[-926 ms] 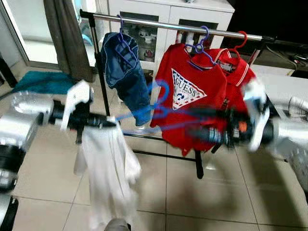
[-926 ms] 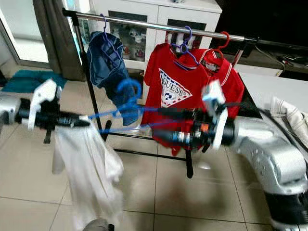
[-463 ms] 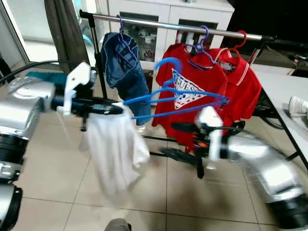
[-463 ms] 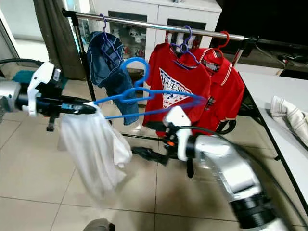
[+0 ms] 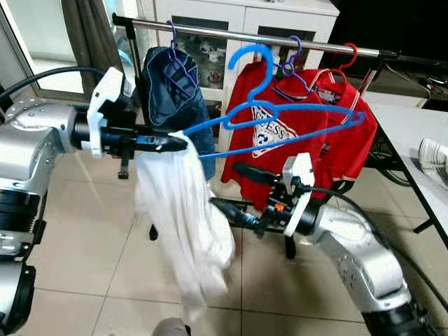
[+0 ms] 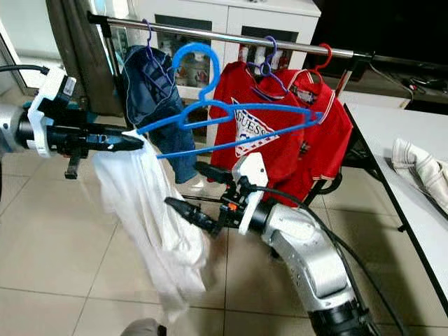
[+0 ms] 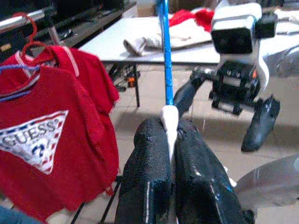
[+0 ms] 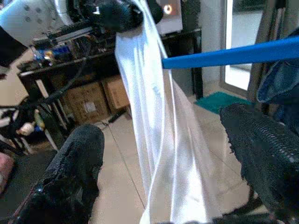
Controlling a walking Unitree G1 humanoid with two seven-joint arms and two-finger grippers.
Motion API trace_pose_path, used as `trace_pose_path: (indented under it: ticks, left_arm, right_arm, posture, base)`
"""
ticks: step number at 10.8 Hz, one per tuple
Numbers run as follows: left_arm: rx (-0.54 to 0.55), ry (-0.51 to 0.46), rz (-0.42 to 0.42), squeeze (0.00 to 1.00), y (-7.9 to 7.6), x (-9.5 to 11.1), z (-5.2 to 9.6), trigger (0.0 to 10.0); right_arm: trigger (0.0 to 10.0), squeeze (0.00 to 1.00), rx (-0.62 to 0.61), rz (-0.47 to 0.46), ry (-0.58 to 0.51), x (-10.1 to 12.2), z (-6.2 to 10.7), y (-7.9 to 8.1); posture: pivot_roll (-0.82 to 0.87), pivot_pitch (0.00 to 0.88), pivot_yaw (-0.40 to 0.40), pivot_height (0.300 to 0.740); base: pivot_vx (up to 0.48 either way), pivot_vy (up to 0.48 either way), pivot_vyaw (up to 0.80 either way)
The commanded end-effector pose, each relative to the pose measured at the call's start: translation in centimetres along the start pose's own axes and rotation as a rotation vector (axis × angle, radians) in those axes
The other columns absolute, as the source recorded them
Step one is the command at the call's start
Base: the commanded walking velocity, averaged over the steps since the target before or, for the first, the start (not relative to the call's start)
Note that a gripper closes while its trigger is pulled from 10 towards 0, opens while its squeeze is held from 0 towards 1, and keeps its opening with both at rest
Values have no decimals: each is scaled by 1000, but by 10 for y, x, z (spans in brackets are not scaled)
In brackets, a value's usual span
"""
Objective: Hang hanger
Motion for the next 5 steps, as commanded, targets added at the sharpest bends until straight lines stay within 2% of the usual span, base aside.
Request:
trace_pose_path:
  ticks: [1, 3, 5]
  left_arm:
    - [-6, -41, -66, 0, -2, 24, 0, 0]
    - [-9, -45, -68, 0, -3, 25, 0, 0]
    - [-2, -43, -70, 0, -4, 22, -8, 0]
  right_arm:
    - [10000, 0, 11, -14, -37, 6, -2, 4]
    - [10000, 0, 17, -63, -85, 14, -5, 6]
    - [10000, 0, 31, -97, -100, 18, -21, 12]
  posture:
    - [141, 18, -45, 740]
    - [142, 26, -46, 740]
    - [146, 33, -47, 740]
  base:
    - [0, 0, 0]
    - [0, 0, 0]
    - [0, 0, 0]
Point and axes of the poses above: a point about 5 cm out from each wrist's last joint towards the gripper, its own z axis pointing back from the gripper into the wrist, its own x axis along the axis of the wrist's last joint, y = z × x, the point moved 5 cm from there along -z, pointing out of the wrist towards the gripper, and after that the axes turned 6 degrees about z, right-handed, at the moved point
